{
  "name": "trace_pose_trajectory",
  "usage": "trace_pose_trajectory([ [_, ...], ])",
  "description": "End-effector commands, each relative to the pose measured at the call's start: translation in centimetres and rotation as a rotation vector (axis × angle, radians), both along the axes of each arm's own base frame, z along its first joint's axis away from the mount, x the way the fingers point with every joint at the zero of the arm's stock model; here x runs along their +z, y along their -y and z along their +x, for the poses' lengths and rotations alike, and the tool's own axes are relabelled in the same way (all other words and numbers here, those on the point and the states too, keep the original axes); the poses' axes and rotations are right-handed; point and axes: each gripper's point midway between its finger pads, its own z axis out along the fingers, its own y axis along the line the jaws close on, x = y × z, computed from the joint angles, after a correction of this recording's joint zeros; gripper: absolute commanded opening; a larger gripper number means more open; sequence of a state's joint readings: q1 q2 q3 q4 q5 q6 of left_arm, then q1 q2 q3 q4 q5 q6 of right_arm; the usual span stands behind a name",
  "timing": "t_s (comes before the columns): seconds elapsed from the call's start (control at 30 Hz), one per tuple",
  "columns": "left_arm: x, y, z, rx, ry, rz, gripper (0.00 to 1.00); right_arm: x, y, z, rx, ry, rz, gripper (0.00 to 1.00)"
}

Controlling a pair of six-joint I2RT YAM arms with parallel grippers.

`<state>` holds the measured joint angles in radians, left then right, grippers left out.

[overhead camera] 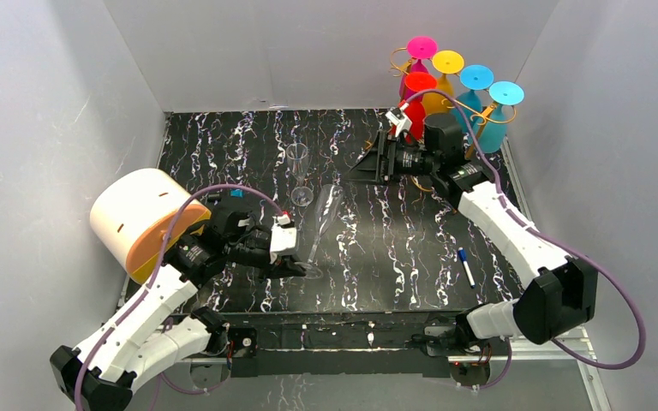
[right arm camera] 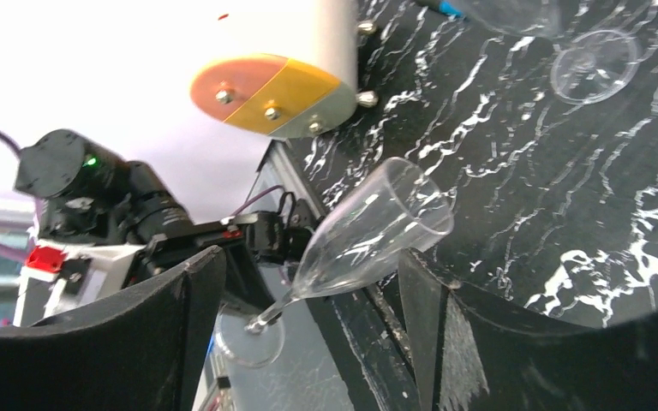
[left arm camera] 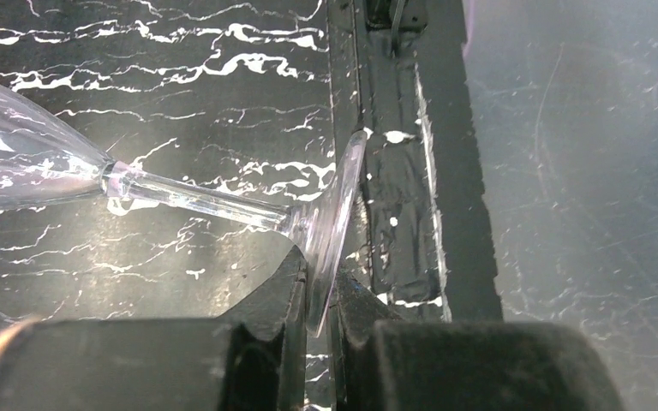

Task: Take the wine glass off the wine glass rack
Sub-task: Place the wine glass at the center of the board.

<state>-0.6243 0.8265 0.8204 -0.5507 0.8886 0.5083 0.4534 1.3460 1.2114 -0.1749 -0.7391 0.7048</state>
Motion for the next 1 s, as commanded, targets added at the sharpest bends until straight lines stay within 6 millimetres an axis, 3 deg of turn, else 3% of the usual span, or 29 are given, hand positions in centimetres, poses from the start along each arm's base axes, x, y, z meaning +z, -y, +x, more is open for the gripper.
trace_pose_trajectory([
  [0.0, -0.9, -0.7, -0.1, -0.063, 0.107, 0.03, 0.0, 1.6, -1.1, -0.7, 0.133, 0.019, 0.066, 0.78],
  [0.27, -0.7, -0.7, -0.3, -0.098, 0.121, 0.032, 0.0, -0.3, -1.9, 0.4, 0.181, -0.108, 0.006, 0.74],
  [0.53, -0.7, -0.8, 0.1, -0.113, 0.15, 0.061, 0.0, -0.6, -2.3, -0.1, 0.28, -0.185, 0.011, 0.72],
  [0.77, -0.4, -0.6, 0.4, -0.139, 0.215, 0.042, 0.0, -2.8, -2.1, 0.4, 0.253, -0.263, -0.077, 0.73],
  [0.97, -0.2, -0.7, 0.5, -0.136, 0.238, 0.039, 0.0, -2.1, -2.3, -0.5, 0.328, -0.279, -0.033, 0.69],
])
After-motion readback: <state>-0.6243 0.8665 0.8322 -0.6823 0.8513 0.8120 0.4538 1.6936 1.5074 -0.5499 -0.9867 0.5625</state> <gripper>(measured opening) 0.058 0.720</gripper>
